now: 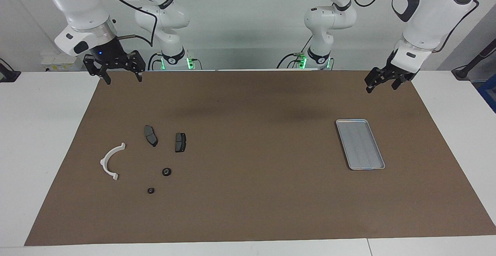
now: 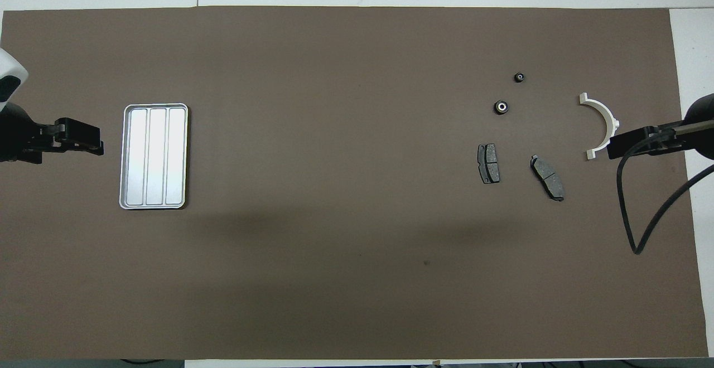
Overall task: Pick bearing gear from pile to tray
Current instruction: 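Reach the right gripper down to the small black bearing ring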
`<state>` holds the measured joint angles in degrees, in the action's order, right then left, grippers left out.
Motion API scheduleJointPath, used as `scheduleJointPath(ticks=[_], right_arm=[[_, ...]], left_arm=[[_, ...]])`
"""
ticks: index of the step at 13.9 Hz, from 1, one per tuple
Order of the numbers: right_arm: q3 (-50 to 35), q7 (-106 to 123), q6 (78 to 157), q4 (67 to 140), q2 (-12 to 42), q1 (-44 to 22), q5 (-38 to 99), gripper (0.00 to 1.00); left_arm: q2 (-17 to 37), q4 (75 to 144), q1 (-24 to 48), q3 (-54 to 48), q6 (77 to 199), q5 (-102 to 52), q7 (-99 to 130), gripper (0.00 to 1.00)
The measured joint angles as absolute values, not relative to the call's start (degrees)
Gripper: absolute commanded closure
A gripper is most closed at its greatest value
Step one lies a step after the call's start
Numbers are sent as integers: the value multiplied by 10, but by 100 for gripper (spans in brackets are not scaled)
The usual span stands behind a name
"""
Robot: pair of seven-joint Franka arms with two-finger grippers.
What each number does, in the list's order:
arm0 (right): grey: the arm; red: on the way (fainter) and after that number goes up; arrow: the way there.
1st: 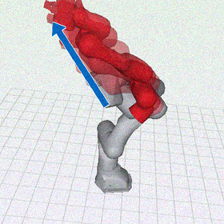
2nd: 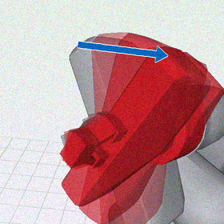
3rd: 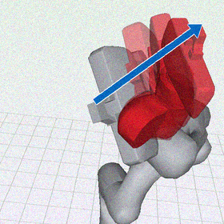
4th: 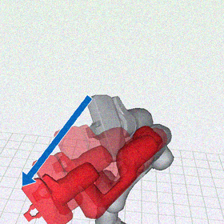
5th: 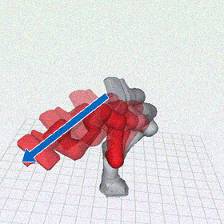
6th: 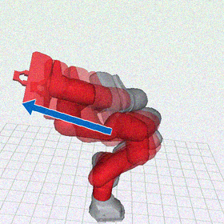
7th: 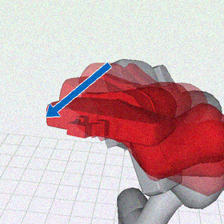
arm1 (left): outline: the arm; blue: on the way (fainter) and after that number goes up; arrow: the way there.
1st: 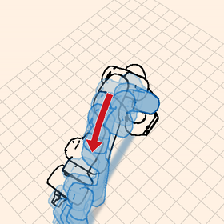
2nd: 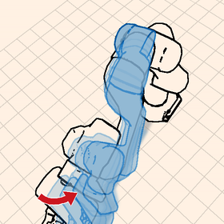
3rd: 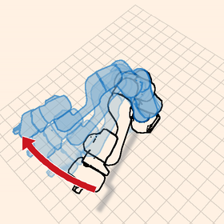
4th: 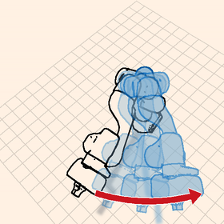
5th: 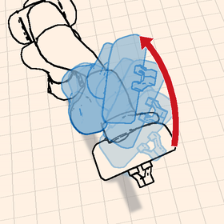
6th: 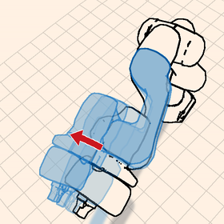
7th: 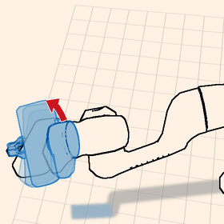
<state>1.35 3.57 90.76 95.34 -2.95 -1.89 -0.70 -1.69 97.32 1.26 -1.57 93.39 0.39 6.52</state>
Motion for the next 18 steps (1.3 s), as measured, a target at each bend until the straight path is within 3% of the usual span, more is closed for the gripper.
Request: scheduleJointPath(ticks=[9, 18], right_arm=[[11, -35, 1117, 1041, 46, -49, -7, 1], [11, -118, 1227, 1045, 175, -59, -7, 7]], left_arm=[[-17, 973, 13, -16, 934, 4, 65, 0], [-17, 973, 13, -16, 934, 4, 65, 0]])
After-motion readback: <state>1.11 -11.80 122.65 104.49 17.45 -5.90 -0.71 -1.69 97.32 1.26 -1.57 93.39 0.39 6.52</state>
